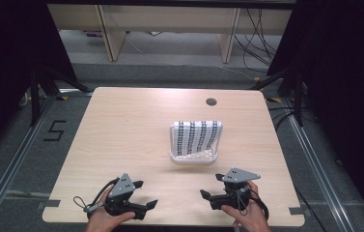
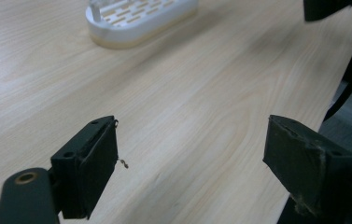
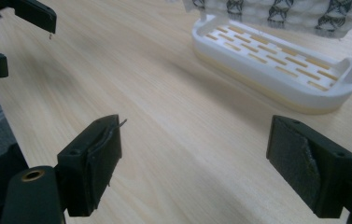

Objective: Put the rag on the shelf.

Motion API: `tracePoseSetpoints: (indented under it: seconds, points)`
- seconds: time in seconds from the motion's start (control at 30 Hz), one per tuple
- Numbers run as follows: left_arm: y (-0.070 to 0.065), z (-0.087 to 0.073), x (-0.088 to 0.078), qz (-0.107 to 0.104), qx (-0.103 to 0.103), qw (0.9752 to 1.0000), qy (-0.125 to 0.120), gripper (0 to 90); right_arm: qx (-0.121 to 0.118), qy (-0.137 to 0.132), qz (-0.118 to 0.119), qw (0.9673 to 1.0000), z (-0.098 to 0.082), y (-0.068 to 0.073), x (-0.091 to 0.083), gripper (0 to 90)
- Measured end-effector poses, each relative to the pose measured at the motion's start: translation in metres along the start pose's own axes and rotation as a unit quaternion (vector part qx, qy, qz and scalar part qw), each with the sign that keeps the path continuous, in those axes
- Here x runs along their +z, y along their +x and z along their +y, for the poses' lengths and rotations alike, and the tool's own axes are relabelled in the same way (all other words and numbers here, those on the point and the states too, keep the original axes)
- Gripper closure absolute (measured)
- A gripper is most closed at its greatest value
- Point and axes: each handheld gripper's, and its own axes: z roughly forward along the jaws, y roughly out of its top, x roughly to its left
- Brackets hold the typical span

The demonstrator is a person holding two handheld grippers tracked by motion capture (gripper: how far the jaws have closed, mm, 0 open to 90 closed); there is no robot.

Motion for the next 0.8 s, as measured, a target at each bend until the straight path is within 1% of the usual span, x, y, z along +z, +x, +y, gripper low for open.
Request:
tracePoseSetpoints:
  seconds: [0.03, 0.07, 0.1, 0.13, 0.17, 0.2, 0.23, 0.27, 0.3, 0.33, 0.37, 0.4, 0.43, 0.47, 0.5, 0.53, 0.57, 0.6, 0.63, 0.67, 0.7, 0.8]
  points:
    - [-0.001, -0.001, 0.0, -0.001, 0.002, 1.0, 0.006, 17.0, -0.006, 0.0, -0.001, 1.0, -0.001, 0.0, 0.0, 19.0]
    - [-0.003, -0.001, 0.001, -0.005, -0.004, 1.0, 0.006, 17.0, -0.002, 0.001, -0.002, 1.0, -0.002, 0.001, 0.0, 19.0]
    - [-0.004, -0.002, 0.001, -0.003, -0.001, 1.0, 0.003, 17.0, -0.005, -0.003, -0.004, 1.0, -0.003, 0.001, 0.0, 18.9]
    - [-0.006, -0.002, 0.001, -0.001, 0.005, 0.9999, 0.011, 17.0, -0.008, -0.003, -0.004, 0.9999, -0.004, 0.001, 0.0, 18.9]
    - [-0.008, -0.003, 0.002, -0.003, 0.006, 1.0, 0.007, 17.0, -0.009, -0.003, 0.0, 1.0, -0.006, 0.001, 0.0, 18.8]
    - [-0.009, -0.004, 0.002, -0.003, 0.009, 0.9999, 0.007, 17.0, -0.002, 0.0, -0.001, 1.0, -0.008, 0.002, 0.0, 18.8]
    - [-0.009, -0.004, 0.001, -0.001, 0.015, 0.9998, 0.016, 17.0, -0.007, 0.002, -0.003, 1.0, -0.009, 0.003, 0.0, 18.8]
    - [-0.011, -0.004, 0.003, -0.008, 0.009, 0.9999, 0.008, 17.1, -0.013, 0.003, -0.004, 0.9999, -0.011, 0.002, -0.001, 18.7]
    - [-0.012, -0.005, 0.004, -0.008, 0.009, 0.9999, 0.009, 17.1, -0.011, 0.005, -0.004, 0.9999, -0.013, 0.003, -0.001, 18.5]
    - [-0.012, -0.005, 0.004, -0.009, 0.006, 0.9999, 0.013, 17.1, -0.011, 0.002, -0.01, 0.9999, -0.014, 0.003, -0.001, 18.5]
    - [-0.012, -0.005, 0.004, -0.006, 0.011, 0.9997, 0.018, 17.1, -0.007, 0.007, -0.001, 1.0, -0.016, 0.003, -0.001, 18.5]
    - [-0.012, -0.005, 0.004, -0.008, 0.01, 0.9998, 0.017, 17.1, -0.011, 0.008, -0.001, 0.9999, -0.017, 0.004, 0.0, 18.5]
    - [-0.012, -0.006, 0.005, -0.01, 0.006, 0.9999, 0.012, 17.1, -0.013, 0.009, -0.007, 0.9999, -0.018, 0.005, 0.0, 18.5]
    - [-0.011, -0.006, 0.005, -0.008, 0.004, 0.9999, 0.011, 17.1, -0.016, 0.012, -0.007, 0.9998, -0.018, 0.006, 0.001, 18.5]
    - [-0.01, -0.006, 0.005, -0.009, 0.007, 0.9999, 0.011, 17.1, -0.02, 0.013, -0.007, 0.9997, -0.019, 0.006, 0.002, 18.5]
    - [-0.009, -0.006, 0.005, -0.008, -0.001, 1.0, 0.005, 17.1, -0.018, 0.018, -0.006, 0.9997, -0.019, 0.007, 0.003, 18.5]
    - [-0.008, -0.006, 0.004, -0.008, 0.001, 0.9999, 0.008, 17.1, -0.022, 0.015, -0.008, 0.9996, -0.02, 0.007, 0.004, 18.5]
    - [-0.007, -0.006, 0.004, -0.007, -0.002, 0.9999, 0.01, 17.1, -0.021, 0.015, -0.004, 0.9996, -0.02, 0.007, 0.004, 18.5]
    - [-0.006, -0.007, 0.005, -0.008, -0.006, 0.9999, 0.002, 17.1, -0.022, 0.015, -0.004, 0.9996, -0.02, 0.007, 0.004, 18.4]
    - [-0.005, -0.007, 0.004, -0.006, -0.005, 0.9999, 0.009, 17.1, -0.024, 0.015, -0.005, 0.9996, -0.02, 0.007, 0.004, 18.4]
    - [-0.004, -0.007, 0.004, -0.006, -0.006, 0.9999, 0.007, 17.1, -0.025, 0.013, -0.006, 0.9996, -0.02, 0.007, 0.004, 18.4]
    - [-0.004, -0.008, 0.004, -0.004, -0.009, 0.9999, 0.008, 17.1, -0.021, 0.012, -0.006, 0.9997, -0.02, 0.007, 0.004, 18.4]
